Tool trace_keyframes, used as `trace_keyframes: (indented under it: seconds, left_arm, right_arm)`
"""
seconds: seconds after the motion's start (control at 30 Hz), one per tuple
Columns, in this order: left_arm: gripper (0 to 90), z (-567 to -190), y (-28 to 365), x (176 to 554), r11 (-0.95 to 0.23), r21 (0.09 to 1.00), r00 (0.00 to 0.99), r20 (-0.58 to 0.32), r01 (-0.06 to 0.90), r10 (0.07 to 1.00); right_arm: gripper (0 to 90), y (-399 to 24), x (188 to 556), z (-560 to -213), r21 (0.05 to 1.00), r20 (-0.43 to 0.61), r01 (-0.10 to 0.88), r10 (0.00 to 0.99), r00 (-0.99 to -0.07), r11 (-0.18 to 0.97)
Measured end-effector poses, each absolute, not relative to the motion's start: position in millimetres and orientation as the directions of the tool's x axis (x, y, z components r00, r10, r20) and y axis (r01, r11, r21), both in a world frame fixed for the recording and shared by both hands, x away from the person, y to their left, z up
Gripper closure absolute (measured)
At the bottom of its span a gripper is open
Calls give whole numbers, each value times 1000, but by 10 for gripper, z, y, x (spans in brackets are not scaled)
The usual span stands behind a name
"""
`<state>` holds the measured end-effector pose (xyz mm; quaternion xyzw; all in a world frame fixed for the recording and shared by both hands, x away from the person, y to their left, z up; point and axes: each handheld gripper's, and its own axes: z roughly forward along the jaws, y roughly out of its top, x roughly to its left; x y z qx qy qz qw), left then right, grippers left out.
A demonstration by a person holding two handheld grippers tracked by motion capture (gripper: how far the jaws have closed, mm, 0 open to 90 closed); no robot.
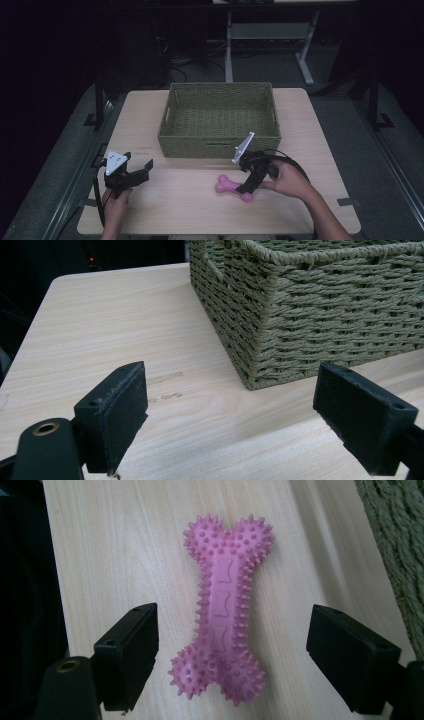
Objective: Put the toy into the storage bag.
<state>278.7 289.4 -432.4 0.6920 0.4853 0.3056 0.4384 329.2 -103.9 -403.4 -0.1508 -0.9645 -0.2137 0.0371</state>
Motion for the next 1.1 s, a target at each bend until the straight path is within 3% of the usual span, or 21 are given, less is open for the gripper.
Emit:
trace_keyframes:
  seconds: [0.57,1.1]
  left_arm:
    - [137,-4326,2908,2786,-140,905,339,-5,401,941]
    - [137,-4326,2909,2786,-146,903,344,-2,405,939]
  right_arm:
    - [260,-860,3287,-4199,360,121,293,267,-956,886]
    - [389,-791,3247,-4323,345,92,274,258,-962,898]
